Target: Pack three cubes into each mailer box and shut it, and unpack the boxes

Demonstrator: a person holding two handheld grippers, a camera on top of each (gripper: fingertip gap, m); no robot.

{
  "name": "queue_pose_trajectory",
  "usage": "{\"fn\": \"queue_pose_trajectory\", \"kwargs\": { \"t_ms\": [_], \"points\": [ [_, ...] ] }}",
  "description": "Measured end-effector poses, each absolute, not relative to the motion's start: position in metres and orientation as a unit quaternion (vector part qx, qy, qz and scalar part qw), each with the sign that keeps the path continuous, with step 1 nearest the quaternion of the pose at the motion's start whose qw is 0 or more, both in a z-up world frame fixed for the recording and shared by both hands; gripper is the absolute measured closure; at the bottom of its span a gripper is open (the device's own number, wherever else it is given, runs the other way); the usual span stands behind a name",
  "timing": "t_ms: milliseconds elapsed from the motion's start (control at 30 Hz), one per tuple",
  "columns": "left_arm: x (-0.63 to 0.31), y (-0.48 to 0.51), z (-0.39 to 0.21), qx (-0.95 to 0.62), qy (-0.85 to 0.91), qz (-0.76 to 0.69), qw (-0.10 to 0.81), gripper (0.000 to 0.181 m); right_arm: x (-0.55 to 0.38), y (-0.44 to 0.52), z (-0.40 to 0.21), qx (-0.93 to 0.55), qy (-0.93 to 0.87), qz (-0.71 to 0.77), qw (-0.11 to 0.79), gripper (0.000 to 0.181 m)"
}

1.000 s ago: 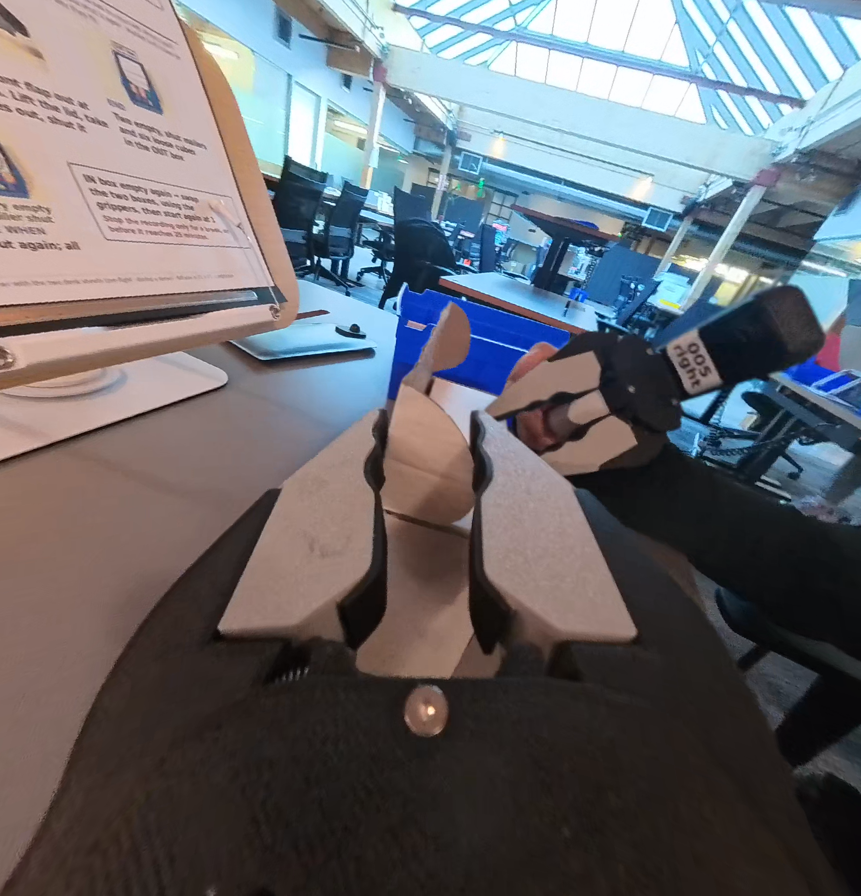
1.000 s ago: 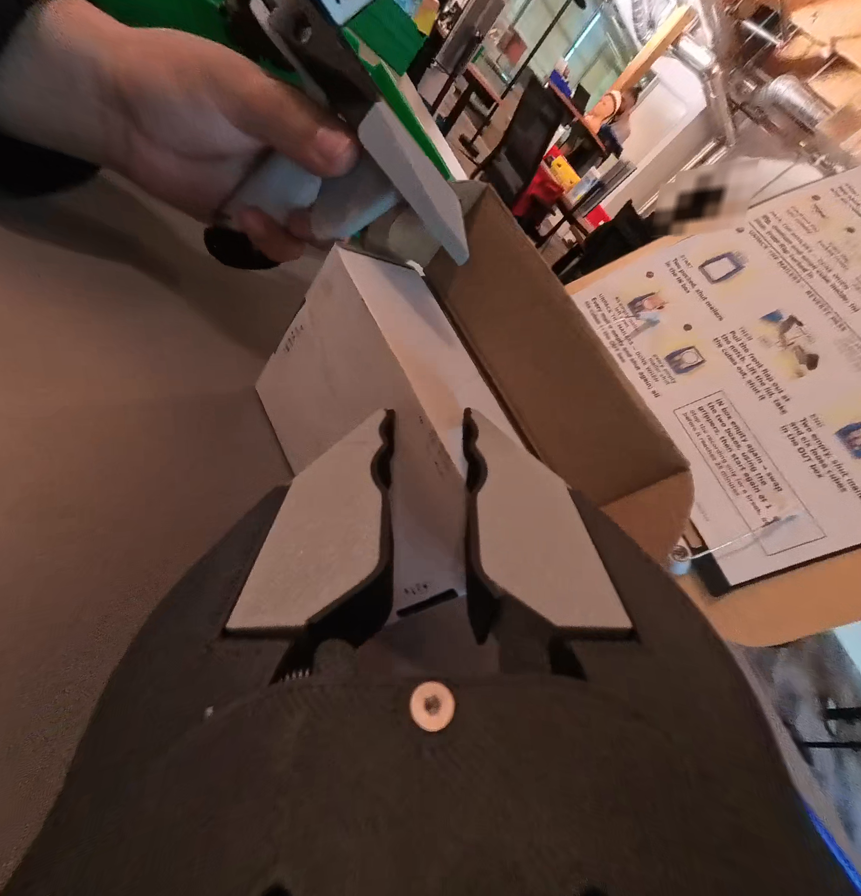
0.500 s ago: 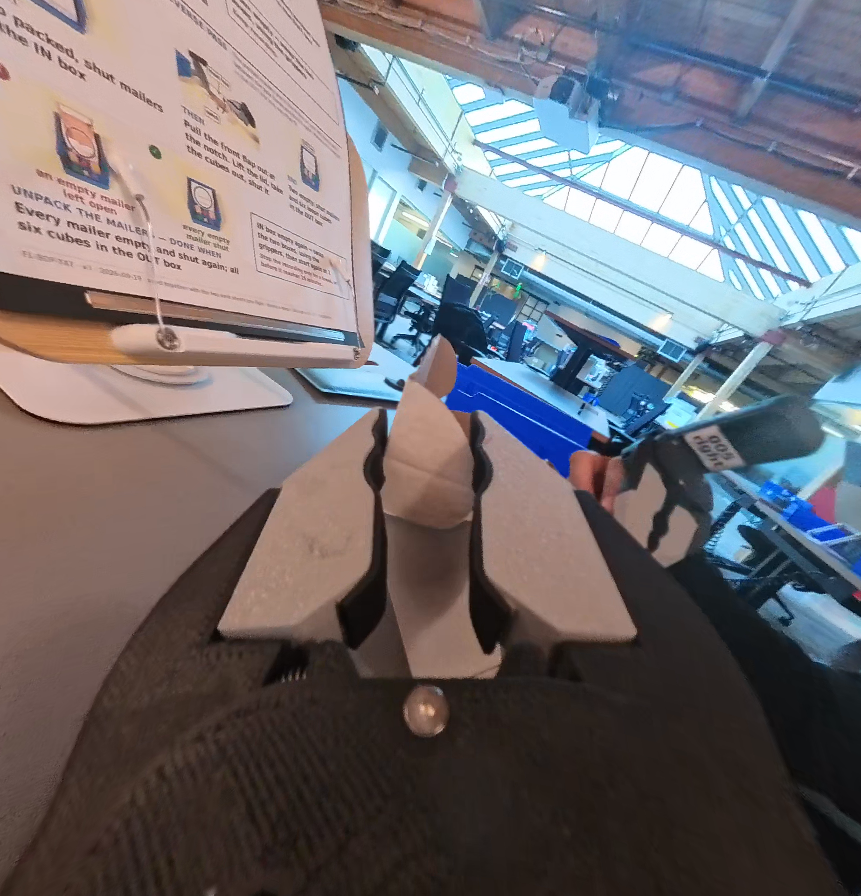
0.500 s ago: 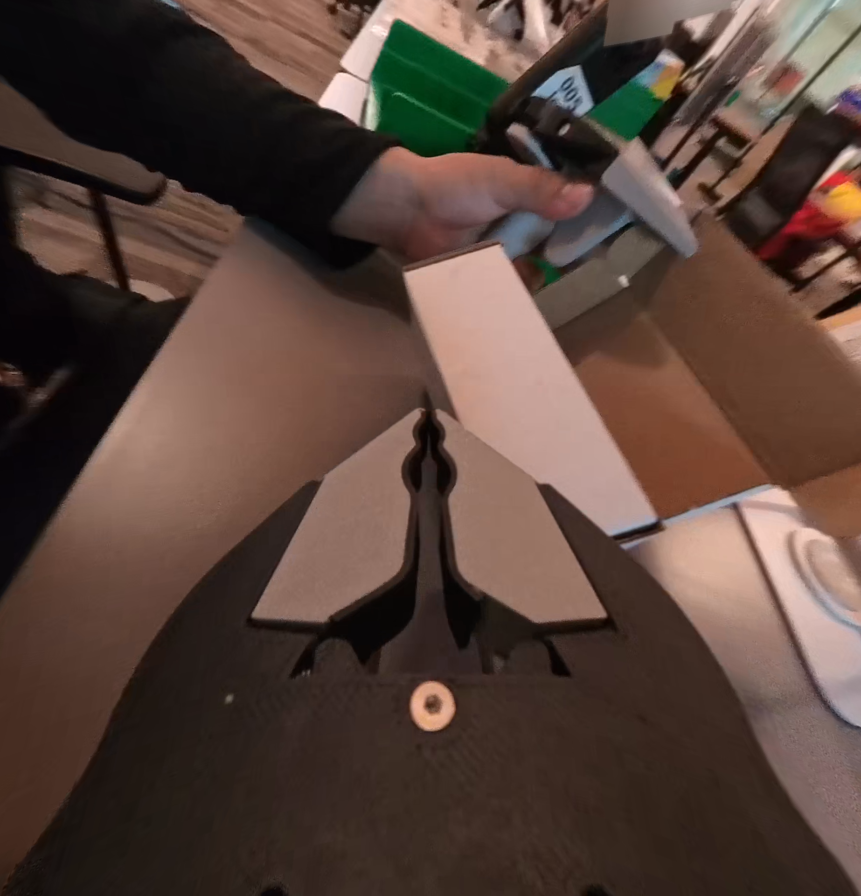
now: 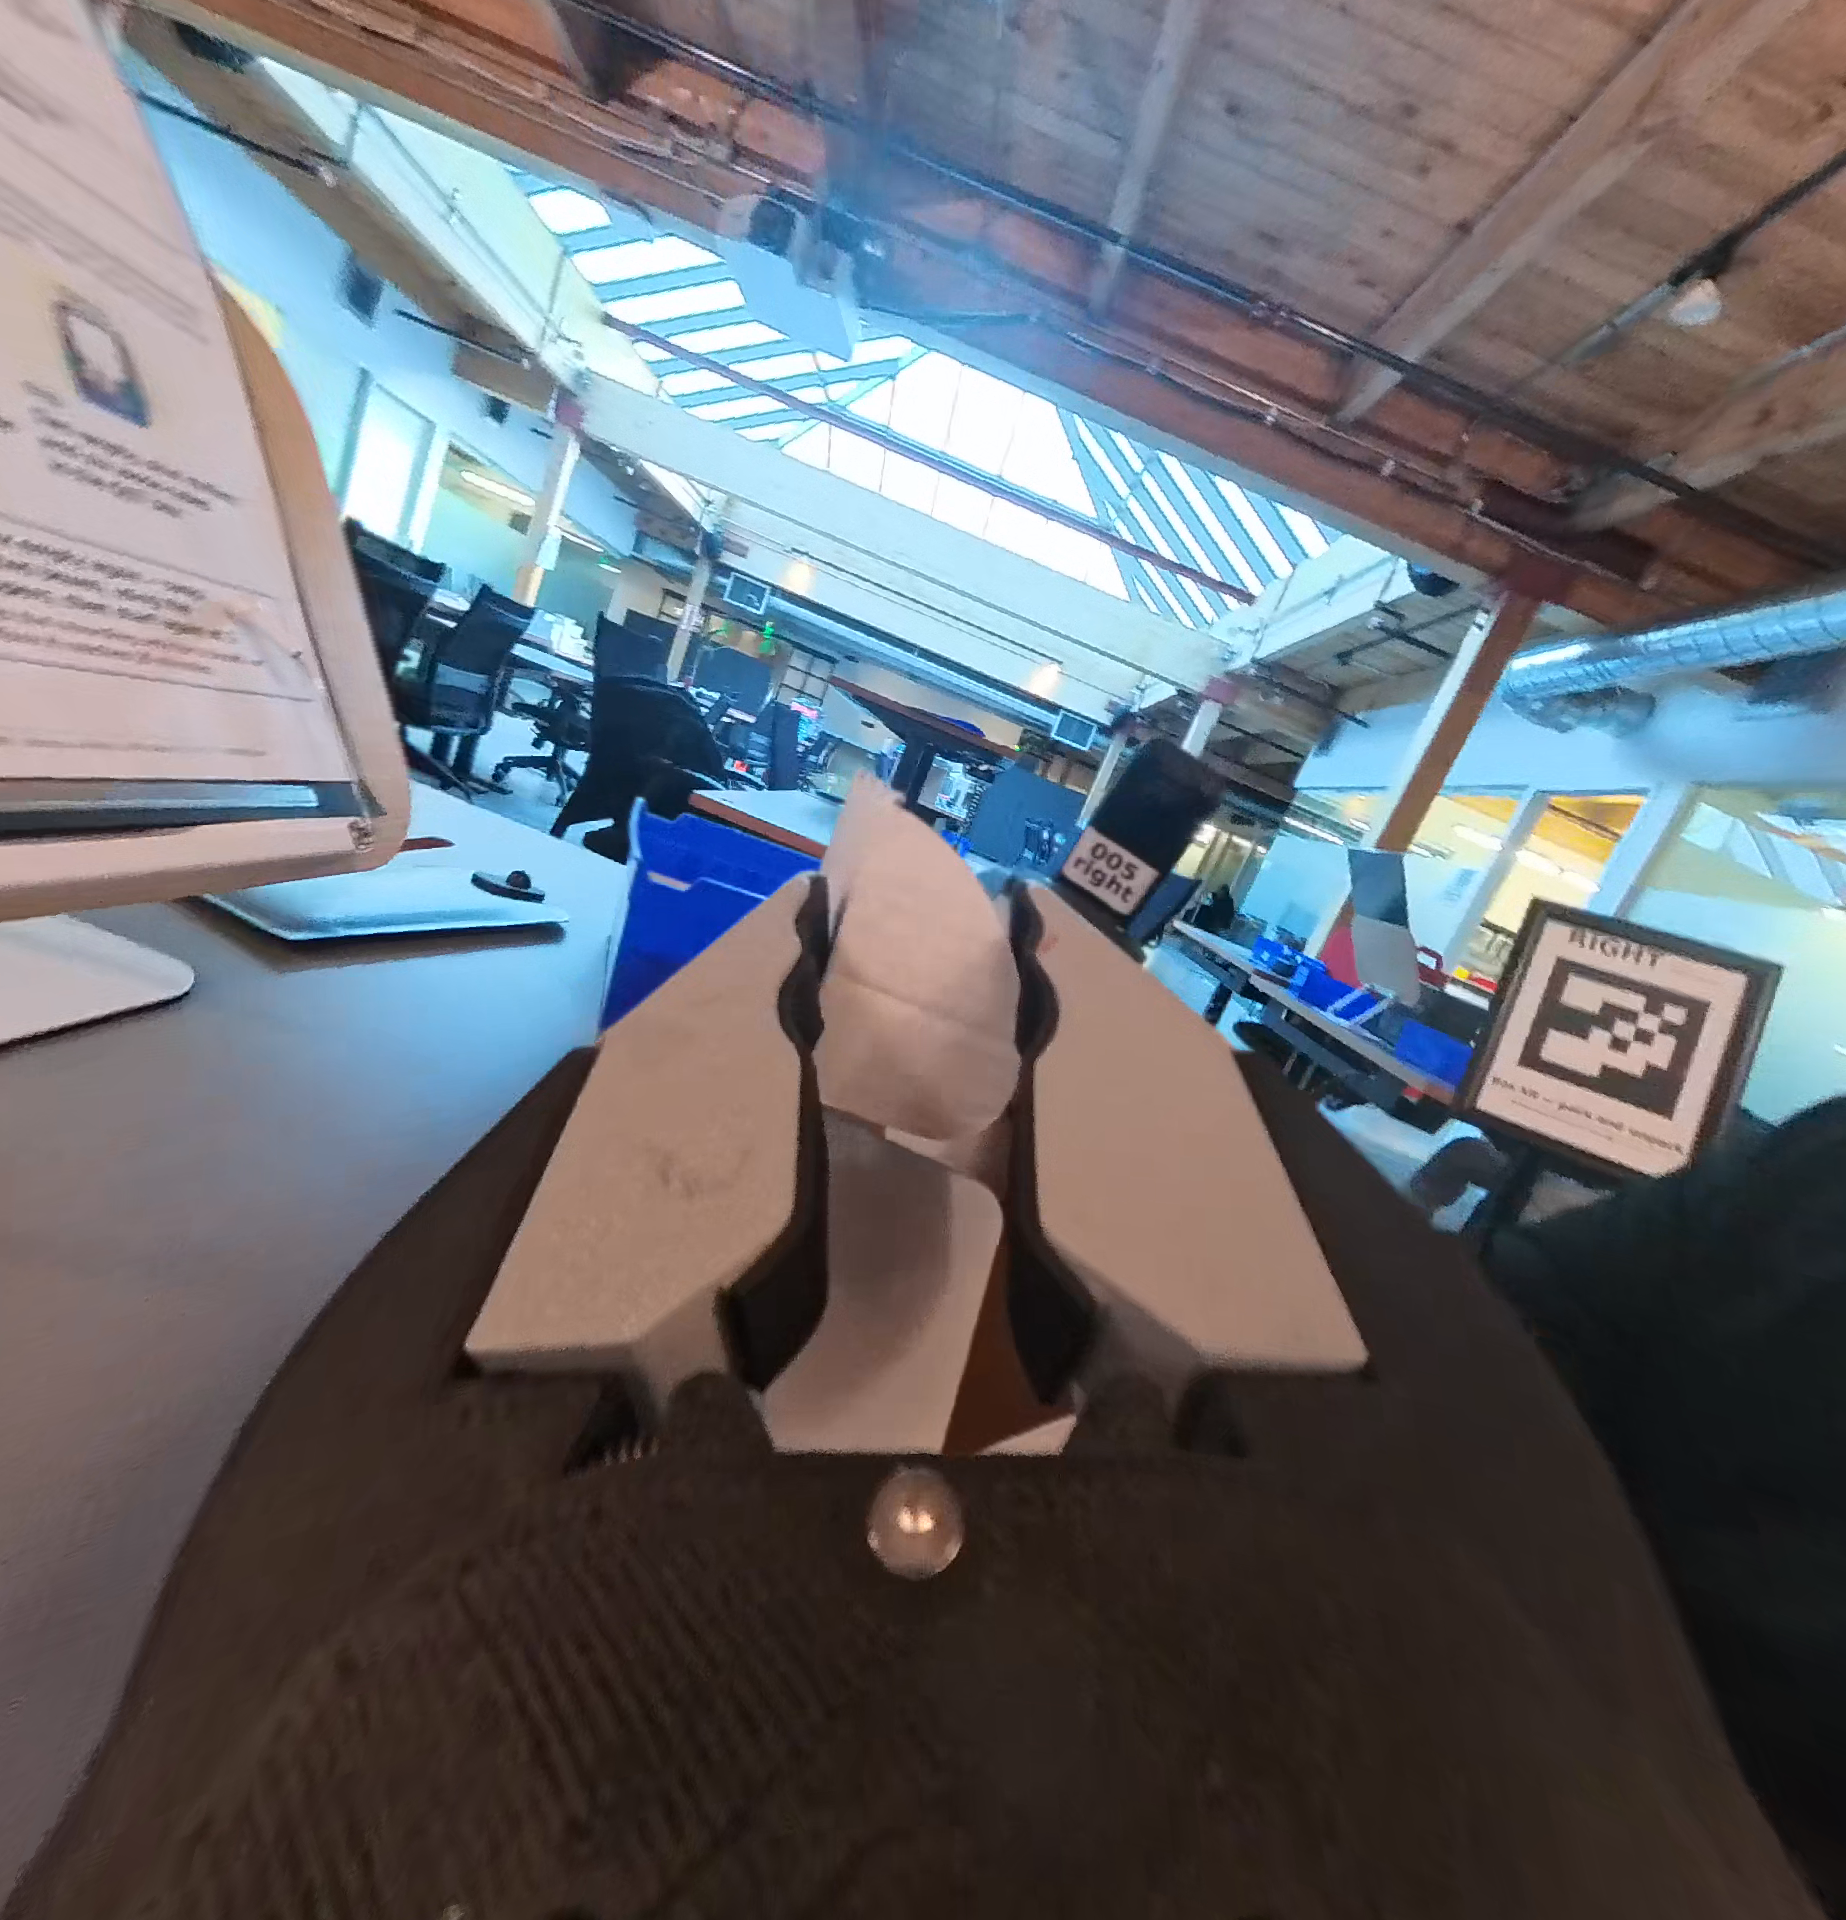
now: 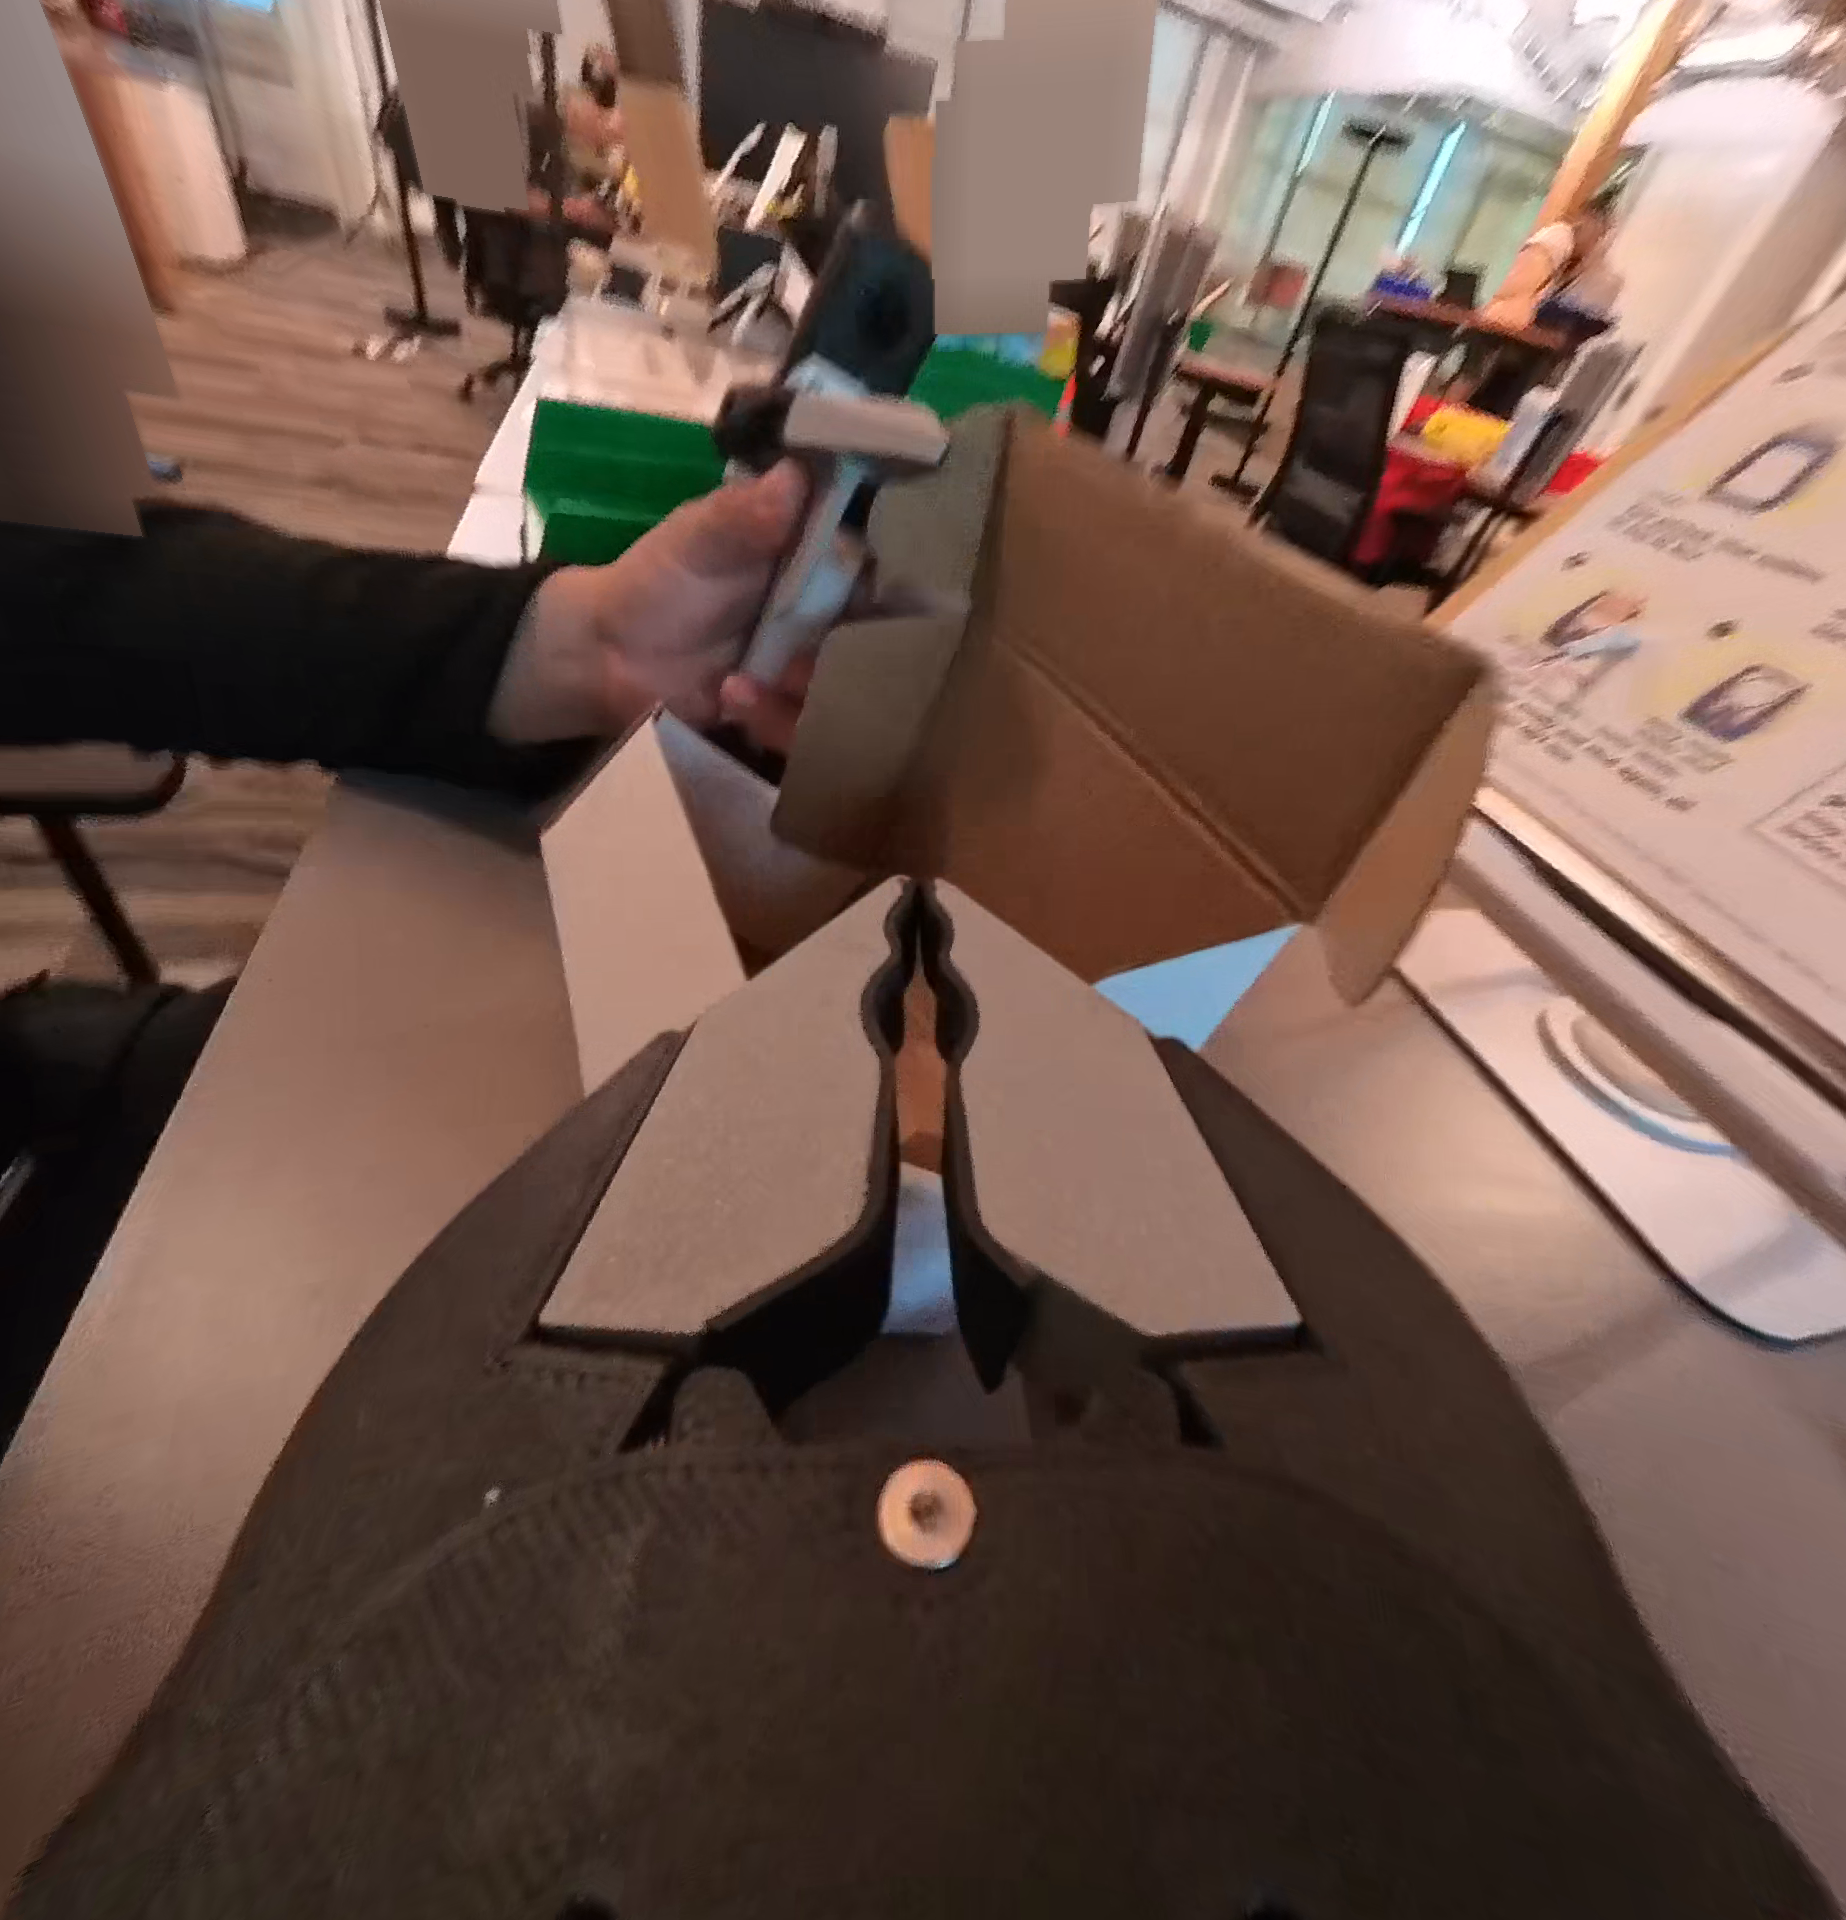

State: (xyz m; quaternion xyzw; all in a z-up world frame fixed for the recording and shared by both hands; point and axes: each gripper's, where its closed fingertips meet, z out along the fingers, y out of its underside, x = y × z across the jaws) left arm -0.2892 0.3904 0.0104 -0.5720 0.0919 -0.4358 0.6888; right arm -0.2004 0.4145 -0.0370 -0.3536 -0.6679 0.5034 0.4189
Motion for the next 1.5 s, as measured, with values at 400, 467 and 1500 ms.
{"fn": "queue_pose_trajectory", "kwargs": {
  "t_ms": [400, 467, 1500],
  "points": [
    [-0.331, 0.417, -0.023, -0.687, 0.045, -0.152, 0.709, 0.149, -0.180, 0.365, -0.131, -0.296, -0.839, 0.403, 0.217, 0.181],
    [-0.345, 0.425, -0.045, -0.728, 0.010, -0.143, 0.671, 0.149, -0.181, 0.368, -0.132, -0.302, -0.838, 0.399, 0.220, 0.181],
    [-0.266, 0.420, -0.063, -0.748, 0.162, -0.208, 0.609, 0.107, -0.237, 0.470, -0.118, -0.539, -0.654, 0.398, 0.352, 0.156]
  ]
}}
